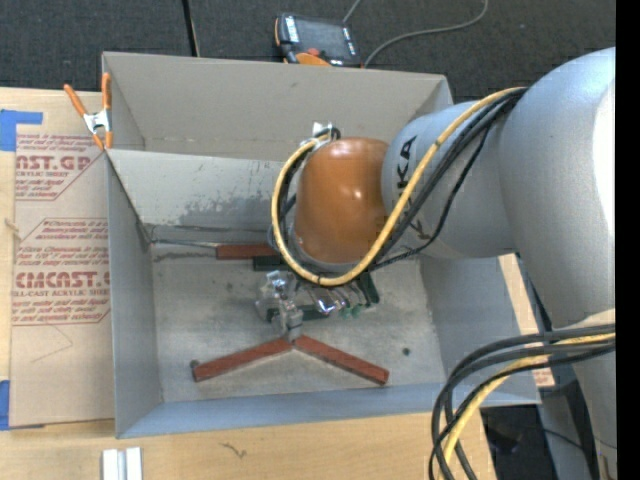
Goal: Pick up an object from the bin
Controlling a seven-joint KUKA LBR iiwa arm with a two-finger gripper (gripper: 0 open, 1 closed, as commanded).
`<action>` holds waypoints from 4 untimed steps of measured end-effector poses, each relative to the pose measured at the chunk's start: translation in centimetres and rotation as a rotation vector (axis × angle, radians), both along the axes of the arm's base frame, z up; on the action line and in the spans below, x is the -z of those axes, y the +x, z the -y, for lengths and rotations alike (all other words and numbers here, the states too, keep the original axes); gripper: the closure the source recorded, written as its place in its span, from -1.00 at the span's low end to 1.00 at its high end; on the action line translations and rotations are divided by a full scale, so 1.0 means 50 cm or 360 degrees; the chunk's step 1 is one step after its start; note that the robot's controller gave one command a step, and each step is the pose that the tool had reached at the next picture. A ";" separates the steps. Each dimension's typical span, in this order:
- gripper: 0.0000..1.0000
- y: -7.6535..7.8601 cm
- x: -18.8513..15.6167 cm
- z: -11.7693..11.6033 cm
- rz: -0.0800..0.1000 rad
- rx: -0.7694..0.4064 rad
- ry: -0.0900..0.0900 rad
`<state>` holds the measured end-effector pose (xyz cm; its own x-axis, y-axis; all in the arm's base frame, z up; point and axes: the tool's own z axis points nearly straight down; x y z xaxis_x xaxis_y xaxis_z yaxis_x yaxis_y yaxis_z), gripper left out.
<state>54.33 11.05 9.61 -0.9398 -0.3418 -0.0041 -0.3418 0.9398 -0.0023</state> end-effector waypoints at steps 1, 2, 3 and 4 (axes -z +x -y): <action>-1.00 -0.003 0.002 -0.005 -0.0006 -0.0005 0.0004; -1.00 -0.070 0.056 -0.014 -0.0014 -0.0044 0.0003; 1.00 -0.066 0.052 -0.014 -0.0007 -0.0042 0.0004; 1.00 0.029 0.052 -0.056 -0.0002 -0.0879 0.0002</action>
Offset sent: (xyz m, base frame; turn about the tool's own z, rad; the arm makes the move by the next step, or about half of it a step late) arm 0.0000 0.0000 0.0000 0.0000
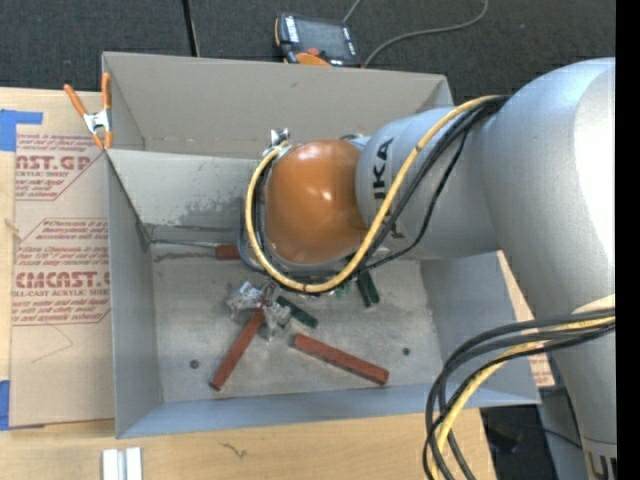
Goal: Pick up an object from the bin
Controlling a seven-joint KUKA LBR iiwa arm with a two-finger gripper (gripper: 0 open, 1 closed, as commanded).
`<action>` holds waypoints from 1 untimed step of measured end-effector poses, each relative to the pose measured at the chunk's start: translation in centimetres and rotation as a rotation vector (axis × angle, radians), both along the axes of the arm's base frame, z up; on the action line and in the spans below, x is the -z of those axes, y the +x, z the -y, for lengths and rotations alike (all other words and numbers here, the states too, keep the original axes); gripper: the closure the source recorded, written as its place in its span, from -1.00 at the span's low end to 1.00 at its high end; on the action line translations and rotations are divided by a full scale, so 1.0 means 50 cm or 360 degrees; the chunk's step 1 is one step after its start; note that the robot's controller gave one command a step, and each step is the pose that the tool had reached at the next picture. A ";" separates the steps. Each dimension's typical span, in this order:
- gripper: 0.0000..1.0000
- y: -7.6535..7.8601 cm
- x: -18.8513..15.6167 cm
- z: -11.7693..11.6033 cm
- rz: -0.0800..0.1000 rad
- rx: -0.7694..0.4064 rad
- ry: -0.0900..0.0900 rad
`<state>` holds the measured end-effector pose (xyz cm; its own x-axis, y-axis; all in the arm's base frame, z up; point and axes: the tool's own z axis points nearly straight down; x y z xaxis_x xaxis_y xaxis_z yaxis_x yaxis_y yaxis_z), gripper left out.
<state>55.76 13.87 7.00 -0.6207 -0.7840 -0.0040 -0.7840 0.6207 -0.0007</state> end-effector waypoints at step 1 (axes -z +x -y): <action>1.00 -0.049 -0.476 -0.006 0.0013 -0.0434 -0.0001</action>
Offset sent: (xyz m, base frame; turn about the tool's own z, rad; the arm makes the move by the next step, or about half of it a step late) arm -0.0260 0.0014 0.2336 -0.2738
